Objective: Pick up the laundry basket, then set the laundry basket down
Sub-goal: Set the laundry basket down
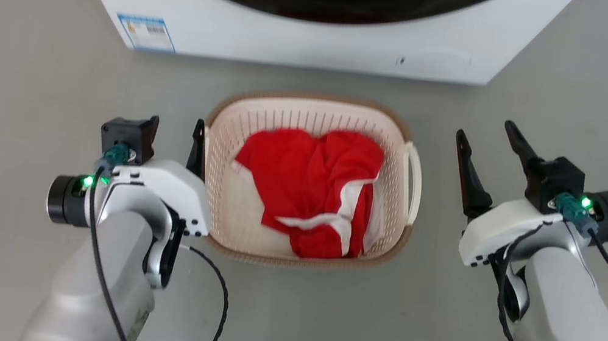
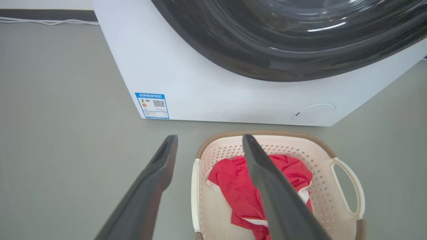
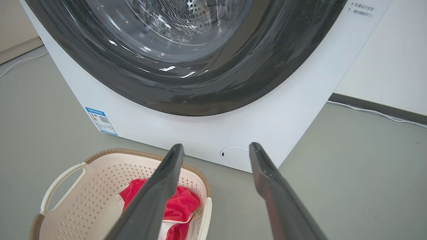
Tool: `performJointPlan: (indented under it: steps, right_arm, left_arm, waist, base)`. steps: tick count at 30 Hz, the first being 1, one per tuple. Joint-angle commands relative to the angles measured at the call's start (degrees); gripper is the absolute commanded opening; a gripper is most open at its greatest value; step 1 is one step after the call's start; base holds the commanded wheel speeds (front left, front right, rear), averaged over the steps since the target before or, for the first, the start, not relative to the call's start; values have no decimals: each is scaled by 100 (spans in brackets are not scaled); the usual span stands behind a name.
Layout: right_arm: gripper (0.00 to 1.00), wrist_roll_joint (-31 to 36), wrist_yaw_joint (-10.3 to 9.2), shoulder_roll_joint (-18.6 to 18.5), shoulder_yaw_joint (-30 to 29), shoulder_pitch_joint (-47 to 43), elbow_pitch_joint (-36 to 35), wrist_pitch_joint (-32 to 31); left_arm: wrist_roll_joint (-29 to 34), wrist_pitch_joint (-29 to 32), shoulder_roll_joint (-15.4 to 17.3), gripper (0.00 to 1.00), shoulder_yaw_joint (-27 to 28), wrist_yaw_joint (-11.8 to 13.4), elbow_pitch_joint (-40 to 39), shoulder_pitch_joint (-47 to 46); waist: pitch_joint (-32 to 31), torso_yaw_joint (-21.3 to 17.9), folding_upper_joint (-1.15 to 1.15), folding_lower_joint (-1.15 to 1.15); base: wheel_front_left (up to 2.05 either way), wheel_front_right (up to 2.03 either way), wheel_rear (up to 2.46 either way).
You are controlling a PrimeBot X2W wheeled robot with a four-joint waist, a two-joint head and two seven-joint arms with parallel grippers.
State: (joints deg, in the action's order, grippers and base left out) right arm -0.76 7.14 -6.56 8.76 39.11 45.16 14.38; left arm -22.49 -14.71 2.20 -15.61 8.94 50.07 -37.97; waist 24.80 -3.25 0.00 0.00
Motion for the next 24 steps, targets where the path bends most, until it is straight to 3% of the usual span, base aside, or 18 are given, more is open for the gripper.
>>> performJointPlan:
  steps: [1, 14, 24]
  right_arm:
    - [100, 57, 35, 54, 59, -175, -162, 62]
    - [100, 128, 35, -72, -332, -1000, -715, 62]
    - [100, 218, 35, 7, -729, -1620, -1066, 62]
  left_arm:
    - [73, -29, 107, 100, 196, -65, -172, 149]
    - [377, -29, 85, 100, 1015, -422, -861, 1184]
    - [552, -29, 74, 100, 1580, -480, -1182, 1783]
  waist:
    - [-370, 16, 0, 0]
    - [-1435, 97, 0, 0]
    - [-2000, 112, 0, 0]
  base:
    - [0, 0, 0]
    - [0, 0, 0]
    - [0, 0, 0]
